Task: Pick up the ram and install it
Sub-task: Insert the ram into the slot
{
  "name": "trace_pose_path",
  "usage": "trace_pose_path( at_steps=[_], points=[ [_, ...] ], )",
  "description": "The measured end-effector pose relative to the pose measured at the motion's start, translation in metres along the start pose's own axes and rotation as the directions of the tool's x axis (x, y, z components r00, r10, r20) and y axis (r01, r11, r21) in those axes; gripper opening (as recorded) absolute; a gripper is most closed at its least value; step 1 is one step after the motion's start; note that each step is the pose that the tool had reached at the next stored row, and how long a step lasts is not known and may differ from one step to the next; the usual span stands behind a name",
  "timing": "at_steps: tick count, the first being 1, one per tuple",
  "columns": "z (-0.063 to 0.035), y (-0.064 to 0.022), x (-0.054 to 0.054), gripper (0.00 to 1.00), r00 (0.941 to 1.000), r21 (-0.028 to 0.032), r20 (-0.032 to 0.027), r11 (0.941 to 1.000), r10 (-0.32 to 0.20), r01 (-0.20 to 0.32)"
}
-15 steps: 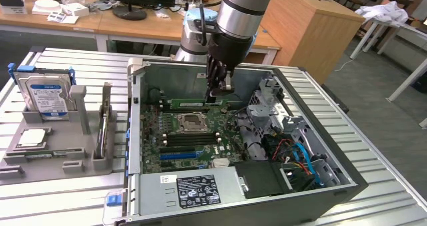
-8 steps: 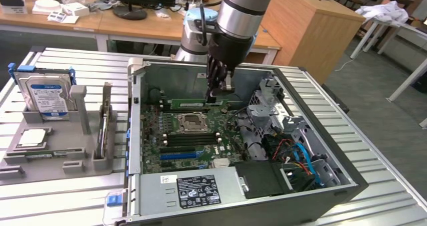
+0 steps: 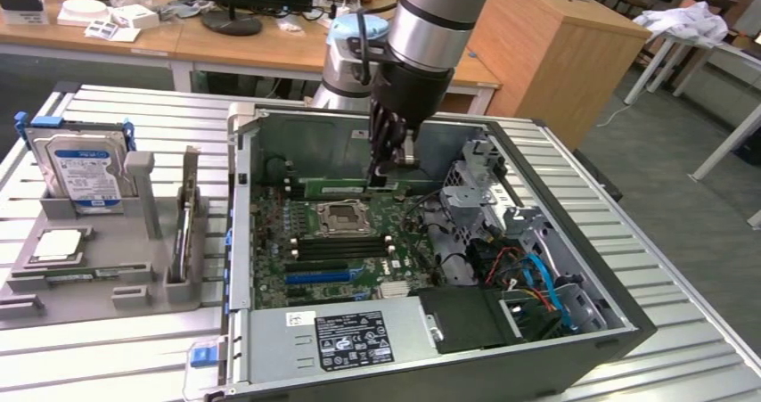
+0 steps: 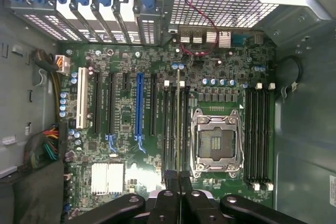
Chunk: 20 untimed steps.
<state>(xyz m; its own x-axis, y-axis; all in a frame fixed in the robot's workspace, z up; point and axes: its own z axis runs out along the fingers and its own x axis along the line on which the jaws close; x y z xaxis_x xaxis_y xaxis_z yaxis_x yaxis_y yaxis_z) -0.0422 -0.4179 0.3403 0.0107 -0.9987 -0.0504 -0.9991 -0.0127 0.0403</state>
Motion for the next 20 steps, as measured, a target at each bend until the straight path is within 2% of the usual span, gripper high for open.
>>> trace_pose_path(
  at_steps=[9, 20],
  points=[
    [0.0005, 0.0000, 0.002, 0.12, 1.0000, -0.0001, -0.0001, 1.0000, 0.000, 0.000],
    [0.0124, -0.0005, 0.003, 0.12, 1.0000, 0.0001, -0.0001, 1.0000, 0.000, 0.000]
  ],
)
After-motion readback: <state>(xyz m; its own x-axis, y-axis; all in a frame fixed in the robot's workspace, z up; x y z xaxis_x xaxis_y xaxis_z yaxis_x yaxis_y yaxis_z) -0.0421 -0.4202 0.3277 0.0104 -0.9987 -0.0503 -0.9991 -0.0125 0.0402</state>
